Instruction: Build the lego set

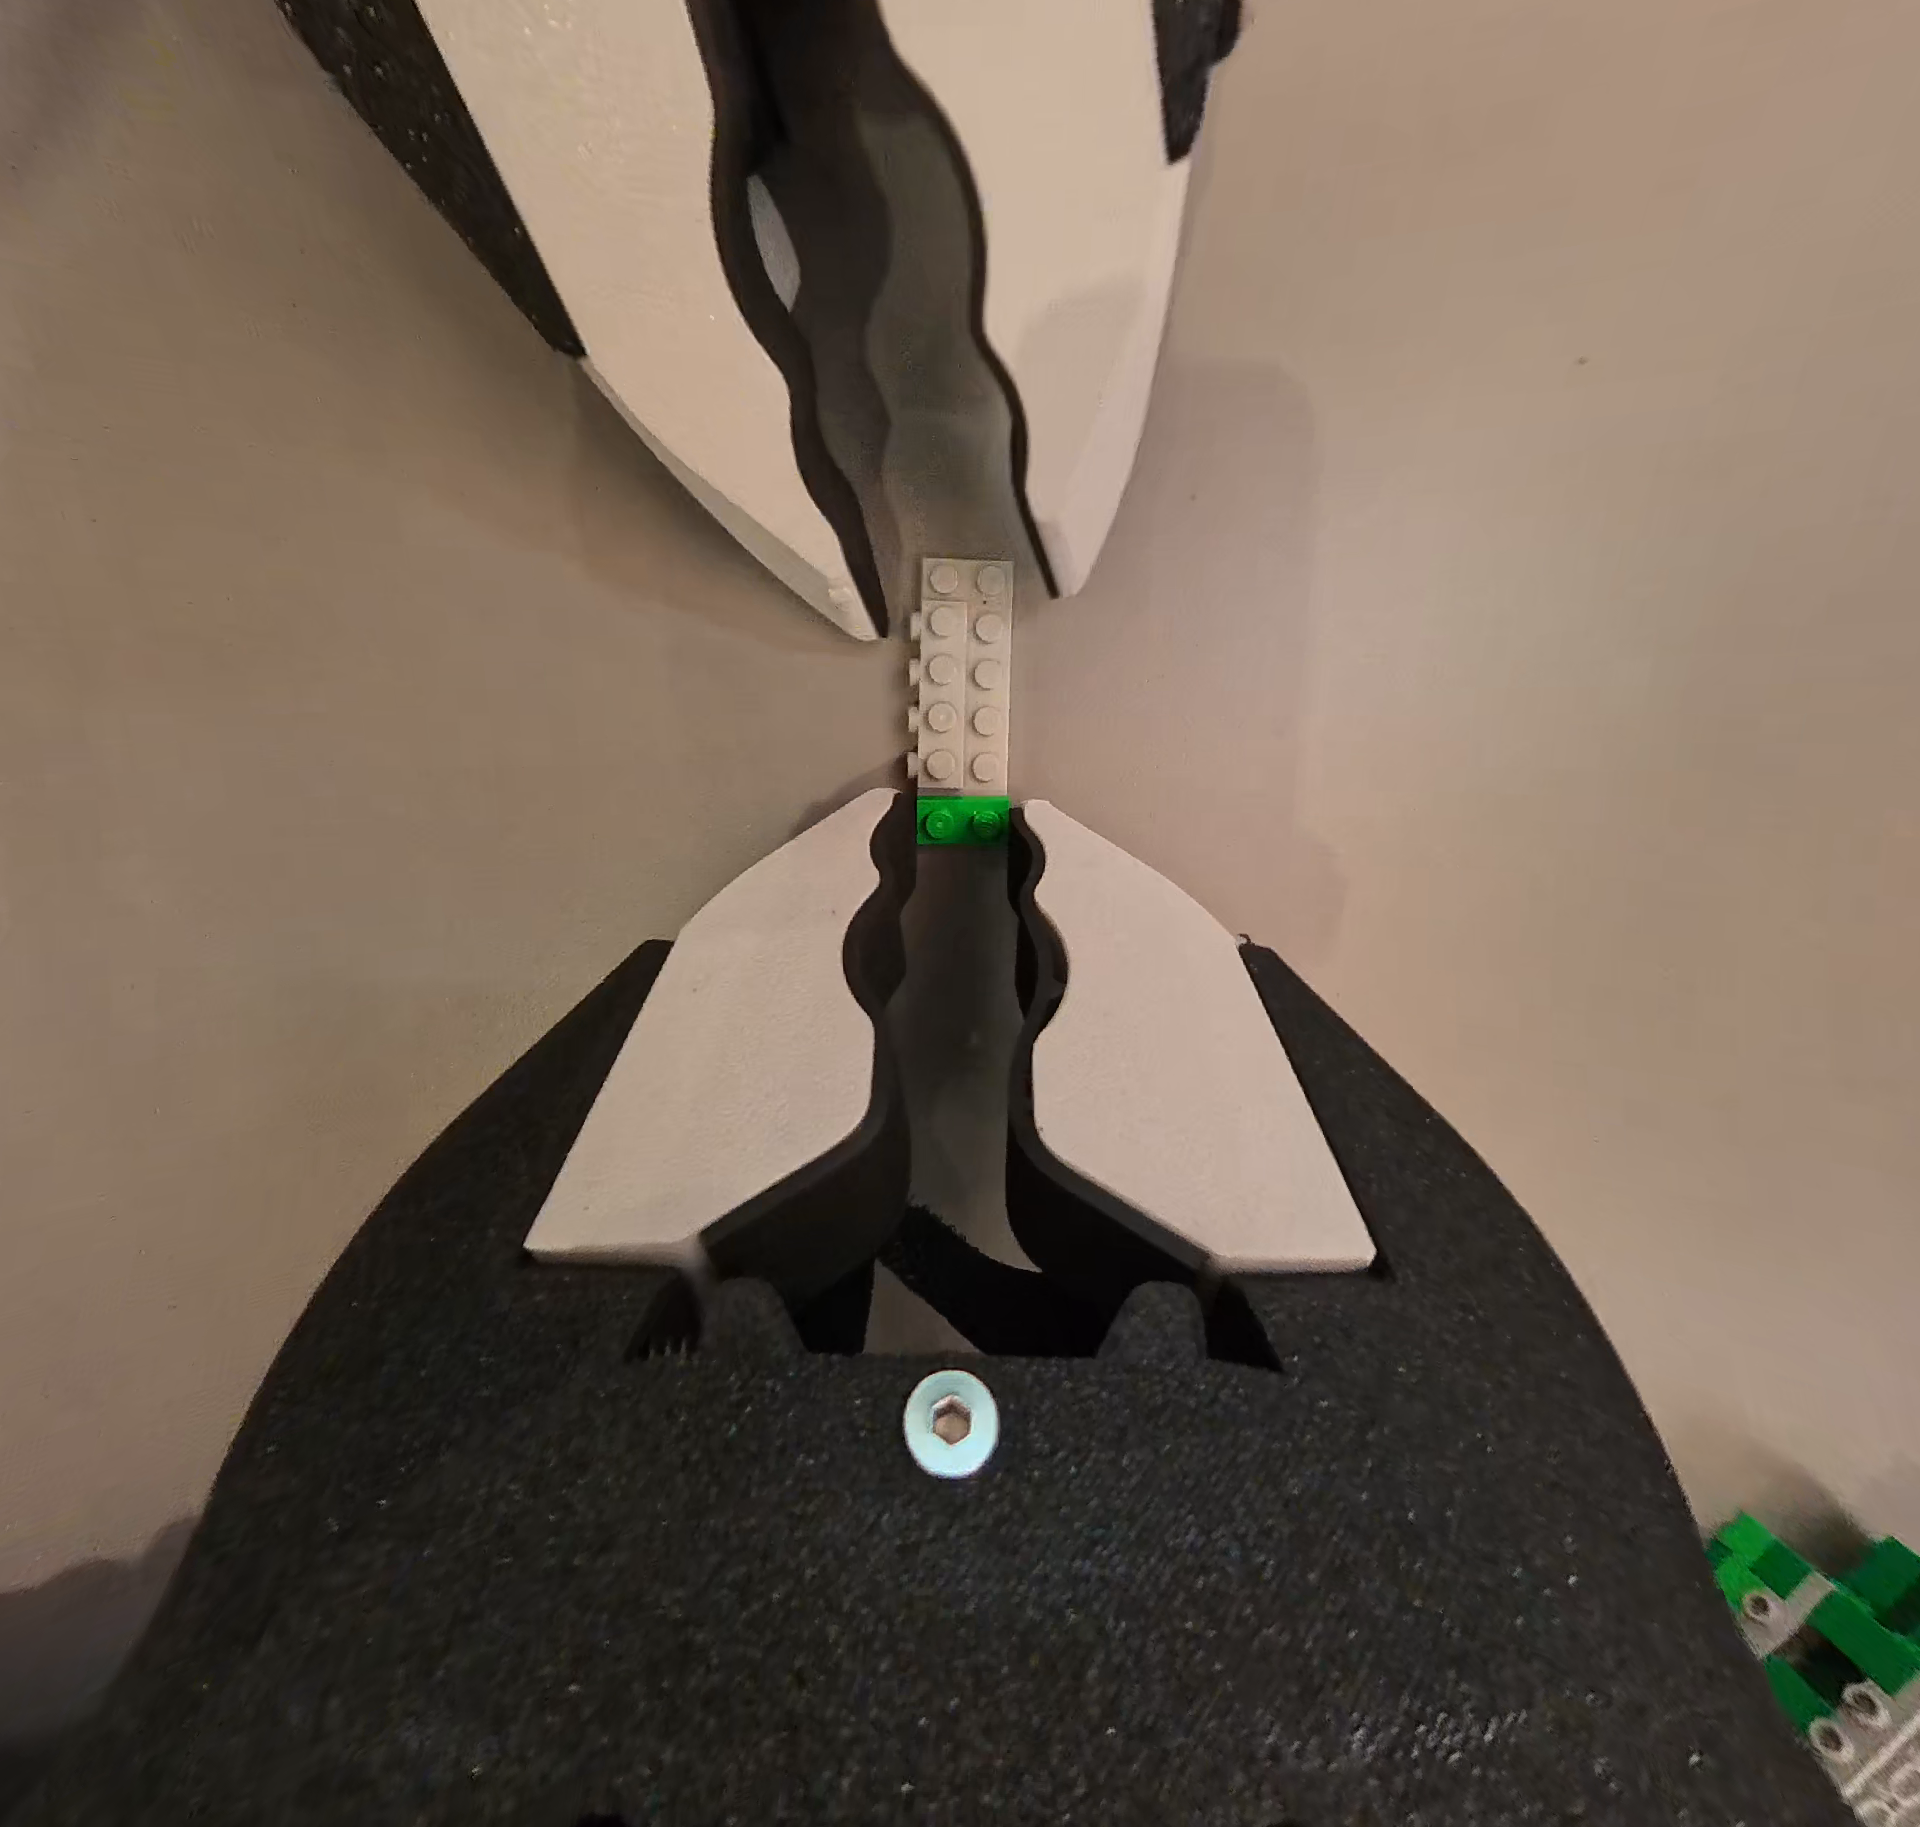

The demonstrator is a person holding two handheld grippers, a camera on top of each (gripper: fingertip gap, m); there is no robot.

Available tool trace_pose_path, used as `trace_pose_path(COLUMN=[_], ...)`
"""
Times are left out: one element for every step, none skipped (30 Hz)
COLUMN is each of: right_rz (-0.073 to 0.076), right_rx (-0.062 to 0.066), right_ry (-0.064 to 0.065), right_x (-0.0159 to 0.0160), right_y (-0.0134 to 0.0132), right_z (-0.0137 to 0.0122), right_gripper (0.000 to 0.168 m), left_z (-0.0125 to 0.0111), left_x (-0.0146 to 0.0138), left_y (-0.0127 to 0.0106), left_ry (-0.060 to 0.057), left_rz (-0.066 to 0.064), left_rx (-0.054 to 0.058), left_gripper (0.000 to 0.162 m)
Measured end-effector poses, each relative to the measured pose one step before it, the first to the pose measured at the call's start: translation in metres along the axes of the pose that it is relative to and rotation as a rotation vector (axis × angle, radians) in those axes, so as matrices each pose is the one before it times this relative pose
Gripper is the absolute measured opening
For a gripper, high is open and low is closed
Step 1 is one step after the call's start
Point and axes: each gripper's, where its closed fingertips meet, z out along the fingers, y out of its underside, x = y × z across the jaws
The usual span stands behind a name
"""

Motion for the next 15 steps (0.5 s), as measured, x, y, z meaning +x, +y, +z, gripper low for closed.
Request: trace_pose_path(right_rz=[-0.0009,-0.0008,-0.003,-0.0042,-0.0045,-0.0056,-0.0048,-0.0035,-0.0029,-0.0025,-0.0043,-0.0042,-0.0021,-0.0029,-0.003], right_rx=[0.0017,0.002,0.003,0.0035,0.0043,0.0061,0.0069,0.0062,0.0056,0.0045,0.0036,0.0035,0.0032,0.0022,0.001], right_ry=[-0.0012,-0.0013,-0.0014,-0.0022,-0.0012,-0.0038,-0.0041,-0.0026,-0.0023,-0.0027,-0.0026,-0.0017,-0.0036,-0.0027,-0.0004], right_x=[-0.00015,0.00005,-0.00017,-0.00032,-0.00012,-0.00048,-0.00044,-0.00014,-0.00015,-0.00018,-0.00044,-0.00016,-0.00045,-0.00031,-0.00012], right_y=[-0.00003,-0.00003,0.0,-0.00014,-0.00008,-0.00017,-0.00017,-0.00005,-0.00004,-0.00002,0.00001,-0.00004,-0.00006,-0.0001,0.00005], right_z=[0.00001,0.00001,-0.00003,0.00004,0.0,0.00015,0.00003,0.00009,-0.00004,0.00008,-0.00008,0.00008,-0.00001,0.00003,0.00006], right_gripper=[0.016,0.016,0.016,0.016,0.016,0.016,0.016,0.016,0.016,0.016,0.016,0.016,0.016,0.016,0.016], left_z=[0.00041,0.00051,0.00061,0.00061,0.00065,0.00053,0.00032,0.00034,0.00023,0.00032,0.00024,0.00024,0.00013,0.00006,0.00019], left_x=[-0.00048,-0.00033,-0.00024,0.00023,0.00025,0.0006,0.00011,0.00038,0.00061,0.00072,0.00131,0.00131,0.00056,0.00073,0.0004], left_y=[-0.00014,-0.00015,-0.00004,0.00001,-0.00001,0.00009,0.00006,0.00011,0.00013,-0.00009,0.00007,0.0001,0.00003,0.00006,-0.00005], left_ry=[0.0105,0.0148,0.0176,0.0205,0.0184,0.0188,0.0138,0.013,0.0126,0.0098,0.0125,0.012,0.0072,0.0081,0.0068], left_rz=[0.0038,-0.0024,-0.0058,-0.0071,-0.0086,-0.007,-0.0054,-0.0051,-0.005,-0.003,-0.0031,-0.0042,-0.0012,0.0011,0.0013], left_rx=[-0.004,-0.0059,-0.0077,-0.0077,-0.008,-0.0084,-0.0088,-0.0097,-0.0098,-0.0073,-0.0072,-0.008,-0.0076,-0.0075,-0.0083], left_gripper=[0.029,0.03,0.03,0.03,0.03,0.029,0.028,0.028,0.027,0.026,0.023,0.021,0.02,0.019,0.018])
